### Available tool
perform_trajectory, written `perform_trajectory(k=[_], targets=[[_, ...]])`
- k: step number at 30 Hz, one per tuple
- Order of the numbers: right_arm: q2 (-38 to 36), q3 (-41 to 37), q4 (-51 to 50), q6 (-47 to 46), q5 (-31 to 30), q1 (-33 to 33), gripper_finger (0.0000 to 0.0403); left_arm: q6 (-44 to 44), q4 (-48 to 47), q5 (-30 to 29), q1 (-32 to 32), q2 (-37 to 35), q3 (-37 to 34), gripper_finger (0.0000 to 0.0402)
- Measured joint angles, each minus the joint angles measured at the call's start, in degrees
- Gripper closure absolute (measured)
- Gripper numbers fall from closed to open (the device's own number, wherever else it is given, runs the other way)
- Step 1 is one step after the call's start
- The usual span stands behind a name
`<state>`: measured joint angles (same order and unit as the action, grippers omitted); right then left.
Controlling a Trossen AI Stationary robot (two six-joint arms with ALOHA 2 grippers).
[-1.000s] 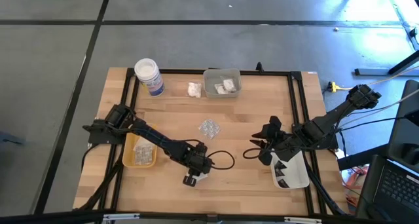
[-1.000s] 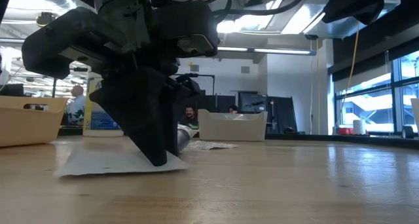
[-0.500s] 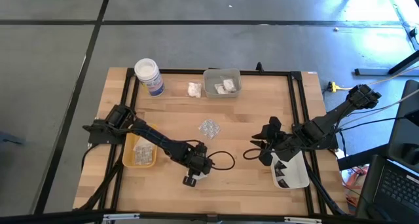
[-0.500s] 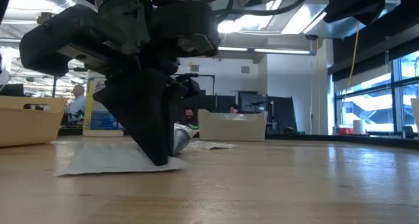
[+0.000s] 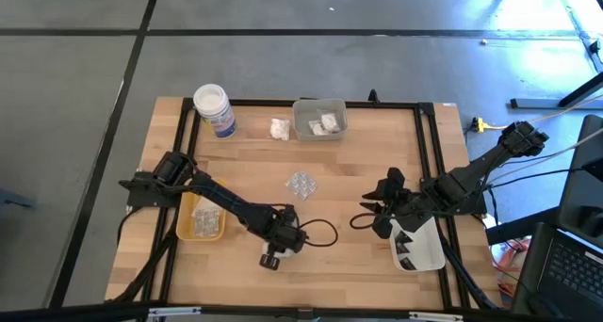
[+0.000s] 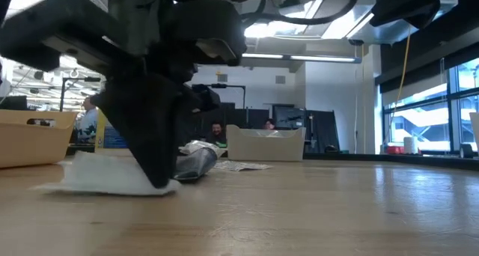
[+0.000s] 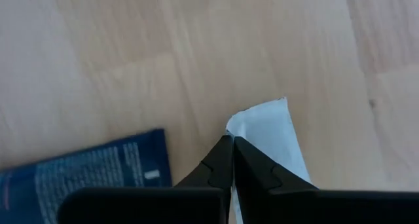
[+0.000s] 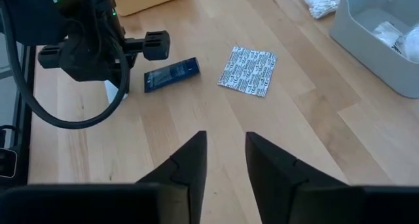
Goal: Pick & Place Travel size toiletries
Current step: Put the white bandage pack into the yellow bin
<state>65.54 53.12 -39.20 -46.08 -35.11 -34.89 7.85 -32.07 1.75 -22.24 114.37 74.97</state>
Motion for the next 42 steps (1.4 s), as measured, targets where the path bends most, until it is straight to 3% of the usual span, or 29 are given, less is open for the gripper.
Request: perform_trajectory(k=[13, 21, 31, 38, 42], targets=[[0.0, 0.0, 0.1, -0.15, 0.0, -0.02, 0.032, 1.47, -5.87, 2.22, -0.59, -0.3, 4.62, 0.0396], [0.0, 0.0, 0.26, 0.04, 0.0, -0.02, 0.0319, 2.48, -5.08, 1.81, -0.86, -6.23, 4.73, 0.0396], [0.0, 0.0, 0.39, 0.15, 0.0, -0.02, 0.0304, 3.62, -7.22, -8.32, -1.74, -16.71, 4.75, 0.0397], [0.0, 0.0, 0.39, 0.11, 0.0, -0.02, 0.0298, 11.58, -13.53, -17.91, -3.13, -24.6, 4.33, 0.0397], [0.0, 0.0, 0.39, 0.23, 0.0, -0.02, 0.0302, 17.19, -15.38, -22.57, -3.23, -30.8, 0.14, 0.0397]])
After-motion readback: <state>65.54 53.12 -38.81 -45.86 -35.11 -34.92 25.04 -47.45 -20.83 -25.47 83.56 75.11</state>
